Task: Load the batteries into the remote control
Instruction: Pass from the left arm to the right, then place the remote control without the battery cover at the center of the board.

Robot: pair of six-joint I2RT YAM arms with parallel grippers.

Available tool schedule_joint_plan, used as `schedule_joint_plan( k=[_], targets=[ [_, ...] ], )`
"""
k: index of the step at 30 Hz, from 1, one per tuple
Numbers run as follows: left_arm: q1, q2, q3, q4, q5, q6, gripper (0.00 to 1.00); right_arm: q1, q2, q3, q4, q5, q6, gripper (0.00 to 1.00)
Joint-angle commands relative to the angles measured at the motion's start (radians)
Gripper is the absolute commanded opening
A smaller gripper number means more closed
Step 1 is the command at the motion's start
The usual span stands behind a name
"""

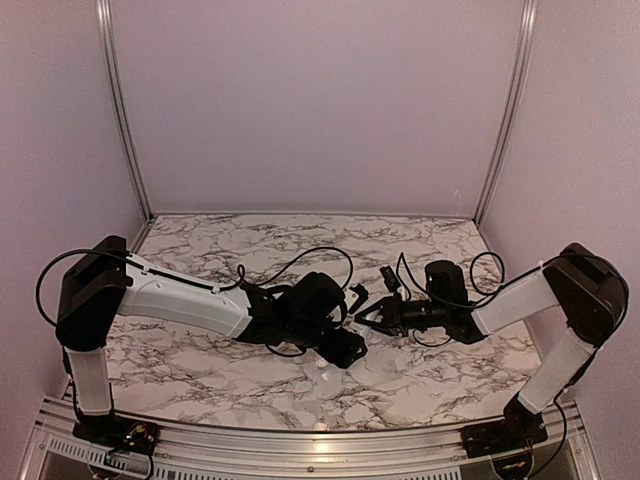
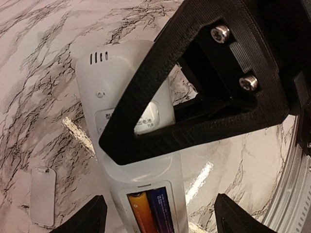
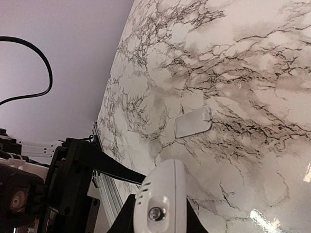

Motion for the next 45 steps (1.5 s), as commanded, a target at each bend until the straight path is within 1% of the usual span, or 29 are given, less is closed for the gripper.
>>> schedule_joint_plan(
  k=[1, 8, 12, 14, 15, 17, 20, 22, 24, 29, 33, 37, 40, 45],
  targets=[
    [-0.005, 0.042, 0.058, -0.029, -0.047, -0.017, 0.76, 0.017, -0.023, 0.004, 0.047, 0.003, 0.025, 0.05],
    [-0.005, 0.089, 0.106, -0.095, -0.089, -0.004, 0.58, 0.018, -0.026, -0.022, 0.094, -0.018, 0.061, 0.06],
    [-0.004, 0.092, 0.106, -0.108, -0.105, 0.001, 0.48, 0.017, -0.043, -0.028, 0.104, -0.028, 0.077, 0.07],
    [-0.005, 0.084, 0.103, -0.119, -0.107, 0.005, 0.43, 0.017, -0.058, -0.025, 0.081, -0.029, 0.067, 0.1],
    [-0.005, 0.077, 0.099, -0.124, -0.105, 0.006, 0.41, 0.017, -0.063, -0.02, 0.065, -0.027, 0.053, 0.13],
    [-0.006, 0.059, 0.082, -0.142, -0.093, 0.014, 0.36, 0.016, -0.073, -0.009, 0.005, -0.015, 0.015, 0.26],
    [-0.008, 0.025, 0.049, -0.19, -0.08, 0.041, 0.34, -0.003, -0.085, -0.006, -0.058, -0.003, -0.022, 0.45],
    [-0.008, 0.007, 0.022, -0.226, -0.084, 0.057, 0.34, -0.032, -0.099, -0.019, -0.077, 0.0, -0.033, 0.51],
    [-0.008, -0.003, 0.003, -0.267, -0.083, 0.074, 0.34, -0.062, -0.121, -0.034, -0.096, -0.003, -0.044, 0.53],
    [-0.012, 0.018, 0.012, -0.387, -0.087, 0.117, 0.34, -0.11, -0.188, -0.038, -0.199, 0.011, -0.124, 0.56],
    [-0.013, 0.049, 0.054, -0.486, -0.097, 0.137, 0.36, -0.133, -0.226, -0.03, -0.261, 0.015, -0.167, 0.56],
    [-0.017, 0.079, 0.09, -0.533, -0.079, 0.155, 0.42, -0.148, -0.248, -0.023, -0.299, 0.016, -0.19, 0.56],
    [-0.024, 0.093, 0.092, -0.541, -0.032, 0.186, 0.49, -0.153, -0.257, -0.019, -0.31, 0.01, -0.202, 0.56],
    [-0.025, 0.111, 0.094, -0.565, -0.006, 0.225, 0.61, -0.157, -0.26, -0.011, -0.326, -0.003, -0.225, 0.56]
  ],
)
